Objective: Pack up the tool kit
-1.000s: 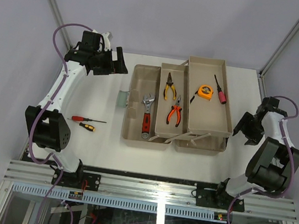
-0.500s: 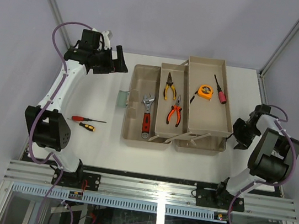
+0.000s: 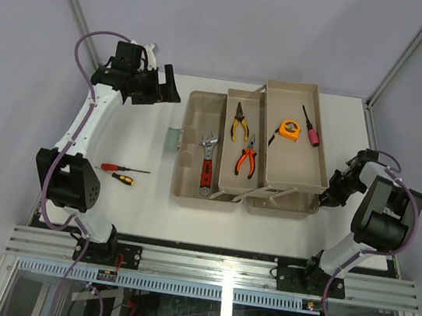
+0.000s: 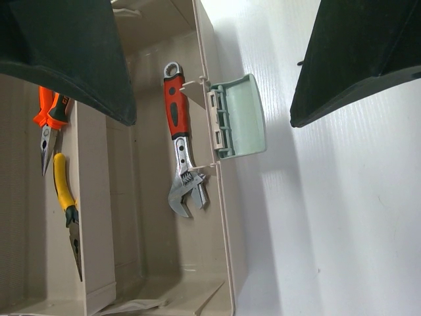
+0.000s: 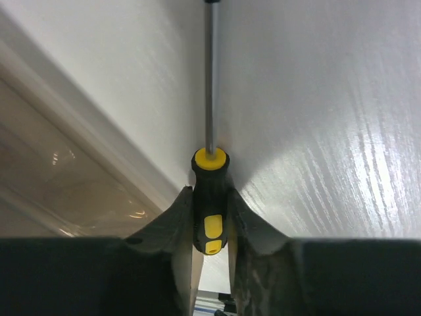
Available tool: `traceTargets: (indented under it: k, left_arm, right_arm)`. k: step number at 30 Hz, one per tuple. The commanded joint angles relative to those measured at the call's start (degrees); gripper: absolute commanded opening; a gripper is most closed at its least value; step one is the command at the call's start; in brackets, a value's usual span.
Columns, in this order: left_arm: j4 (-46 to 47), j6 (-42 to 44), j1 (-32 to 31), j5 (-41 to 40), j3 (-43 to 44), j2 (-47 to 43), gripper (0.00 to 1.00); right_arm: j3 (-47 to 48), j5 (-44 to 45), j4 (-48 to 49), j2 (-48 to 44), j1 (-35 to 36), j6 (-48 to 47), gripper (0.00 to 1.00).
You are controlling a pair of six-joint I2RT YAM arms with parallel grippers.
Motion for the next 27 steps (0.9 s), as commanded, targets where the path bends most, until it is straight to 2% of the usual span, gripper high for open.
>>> traceTargets:
  k: [1, 3, 8, 15, 18, 21, 24, 27]
  left_arm:
    - [0.4, 0.0, 0.5, 0.5, 2.1, 0.1, 1.0]
    - [0.3, 0.1, 0.5, 0.4, 2.1, 0.0, 1.0]
    - [0.2, 0.2, 0.5, 0.0, 1.8, -0.4, 1.0]
    - [0.2, 0.0, 0.4, -0.3, 1.4, -0.7, 1.0]
    - [0.4, 0.1, 0.6, -0.4, 0.8, -1.2, 1.0]
    - [0.7, 0.4, 0.5, -0.4, 0.0, -1.7, 1.0]
    - [1.1, 0.5, 0.5, -0.3, -0.3, -1.6, 1.0]
    - [1.2, 0.3, 0.6, -0.2, 0.3, -1.0, 1.0]
  right_arm:
    - [-1.3, 1.3, -0.6, 2.0, 0.4, -1.0, 0.14]
    - [-0.6, 1.8, -1.4, 1.4, 0.5, -1.1, 0.01]
    - [7.2, 5.7, -7.9, -3.2, 0.4, -2.2, 0.0]
    - [36.0, 14.9, -22.8, -4.3, 0.3, -5.0, 0.0]
    - [49.7, 14.3, -26.7, -2.8, 0.4, -6.1, 0.0]
    - [61.7, 9.9, -28.9, -0.9, 1.0, -7.1, 0.0]
    - [72.4, 4.7, -31.2, 1.3, 4.4, -7.6, 0.0]
    - [80.9, 6.7, -37.1, 5.5, 13.0, -8.0, 0.0]
